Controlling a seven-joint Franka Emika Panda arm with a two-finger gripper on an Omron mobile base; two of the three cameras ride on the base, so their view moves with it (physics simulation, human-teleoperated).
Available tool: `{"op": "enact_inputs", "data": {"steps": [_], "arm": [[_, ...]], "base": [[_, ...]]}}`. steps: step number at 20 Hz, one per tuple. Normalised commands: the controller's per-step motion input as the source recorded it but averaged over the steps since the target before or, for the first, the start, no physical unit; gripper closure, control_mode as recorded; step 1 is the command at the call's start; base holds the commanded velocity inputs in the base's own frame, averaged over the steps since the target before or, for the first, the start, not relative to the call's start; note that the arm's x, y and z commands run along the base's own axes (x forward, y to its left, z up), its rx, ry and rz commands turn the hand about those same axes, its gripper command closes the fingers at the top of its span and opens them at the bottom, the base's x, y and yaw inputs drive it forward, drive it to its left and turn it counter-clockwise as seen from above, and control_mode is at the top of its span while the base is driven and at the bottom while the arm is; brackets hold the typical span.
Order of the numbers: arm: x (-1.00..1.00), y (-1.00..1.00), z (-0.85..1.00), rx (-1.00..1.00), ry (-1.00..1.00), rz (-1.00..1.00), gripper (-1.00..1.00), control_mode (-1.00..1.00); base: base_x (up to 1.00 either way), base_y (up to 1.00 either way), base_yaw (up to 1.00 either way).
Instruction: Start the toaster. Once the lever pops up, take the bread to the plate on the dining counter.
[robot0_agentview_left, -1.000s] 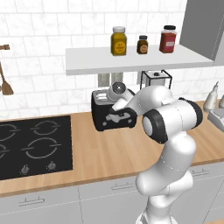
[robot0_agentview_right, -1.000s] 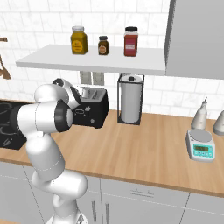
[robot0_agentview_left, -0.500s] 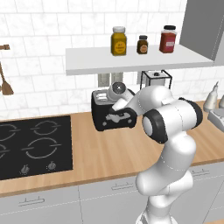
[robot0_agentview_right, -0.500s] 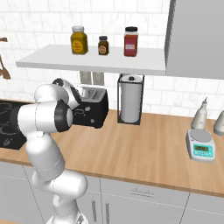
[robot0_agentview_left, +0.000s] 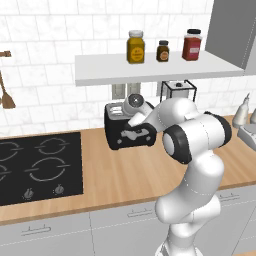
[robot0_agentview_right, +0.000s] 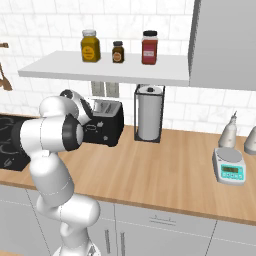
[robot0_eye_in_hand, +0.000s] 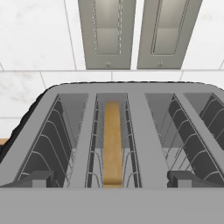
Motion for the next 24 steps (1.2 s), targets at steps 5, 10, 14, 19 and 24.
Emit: {"op": "enact_inputs", "data": {"steps": [5,10,14,19,24], "arm": [[0.0,0.0,0.0,0.0,0.0,0.0,-1.0,-1.0],[0.0,0.0,0.0,0.0,0.0,0.0,-1.0,-1.0],[0.0,0.0,0.0,0.0,0.0,0.0,-1.0,-1.0],[0.0,0.0,0.0,0.0,0.0,0.0,-1.0,-1.0],[0.0,0.0,0.0,0.0,0.0,0.0,-1.0,-1.0]], "base": [[0.0,0.0,0.0],[0.0,0.0,0.0],[0.0,0.0,0.0],[0.0,0.0,0.0],[0.0,0.0,0.0]]}}
